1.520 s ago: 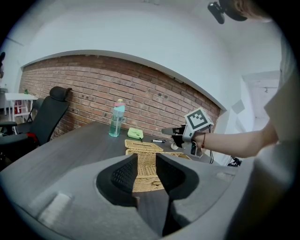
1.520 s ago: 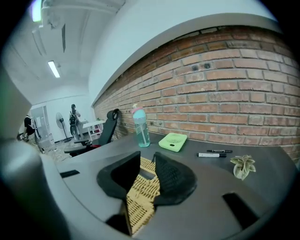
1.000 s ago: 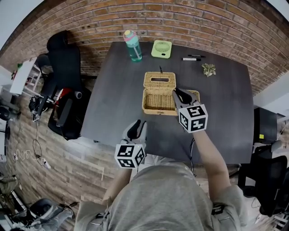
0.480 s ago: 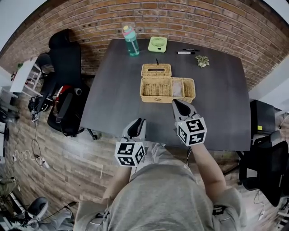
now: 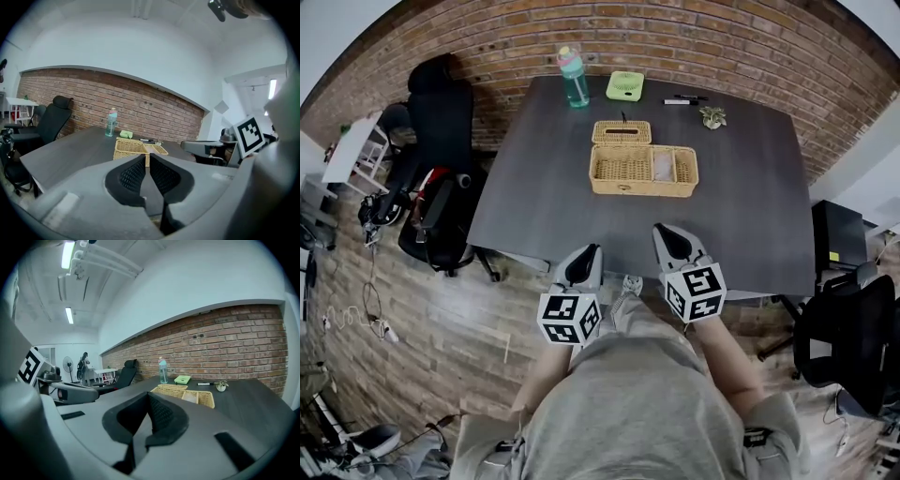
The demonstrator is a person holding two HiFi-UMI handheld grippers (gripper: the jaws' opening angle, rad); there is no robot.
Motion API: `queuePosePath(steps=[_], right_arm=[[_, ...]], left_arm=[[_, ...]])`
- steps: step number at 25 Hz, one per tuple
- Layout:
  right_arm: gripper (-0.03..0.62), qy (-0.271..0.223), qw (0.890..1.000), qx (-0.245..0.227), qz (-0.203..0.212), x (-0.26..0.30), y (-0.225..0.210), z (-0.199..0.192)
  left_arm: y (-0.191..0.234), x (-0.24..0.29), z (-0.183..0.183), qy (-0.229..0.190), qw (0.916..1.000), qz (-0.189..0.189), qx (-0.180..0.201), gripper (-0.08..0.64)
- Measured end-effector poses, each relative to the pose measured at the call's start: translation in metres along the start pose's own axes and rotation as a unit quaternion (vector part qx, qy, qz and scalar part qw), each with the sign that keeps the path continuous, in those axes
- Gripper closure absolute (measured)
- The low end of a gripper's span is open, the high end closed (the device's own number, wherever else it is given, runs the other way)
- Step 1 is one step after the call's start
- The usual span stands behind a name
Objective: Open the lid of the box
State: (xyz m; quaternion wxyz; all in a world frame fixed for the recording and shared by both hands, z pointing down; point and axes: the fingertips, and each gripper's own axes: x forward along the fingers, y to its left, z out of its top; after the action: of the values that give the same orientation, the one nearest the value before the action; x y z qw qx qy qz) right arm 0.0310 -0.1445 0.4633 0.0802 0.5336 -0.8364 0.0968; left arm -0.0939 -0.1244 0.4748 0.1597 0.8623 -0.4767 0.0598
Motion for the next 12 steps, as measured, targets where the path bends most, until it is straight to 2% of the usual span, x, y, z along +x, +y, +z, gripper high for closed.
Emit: queuePosePath(steps=[12], right_arm=[[0.589,-0.008,1.0,-0.005,0.017,-0.056,0.037,-0.016]], left_arm=[[-0.026,-0.04,-0.007,-0.017,0.9998,-0.002,0.002,0.529]])
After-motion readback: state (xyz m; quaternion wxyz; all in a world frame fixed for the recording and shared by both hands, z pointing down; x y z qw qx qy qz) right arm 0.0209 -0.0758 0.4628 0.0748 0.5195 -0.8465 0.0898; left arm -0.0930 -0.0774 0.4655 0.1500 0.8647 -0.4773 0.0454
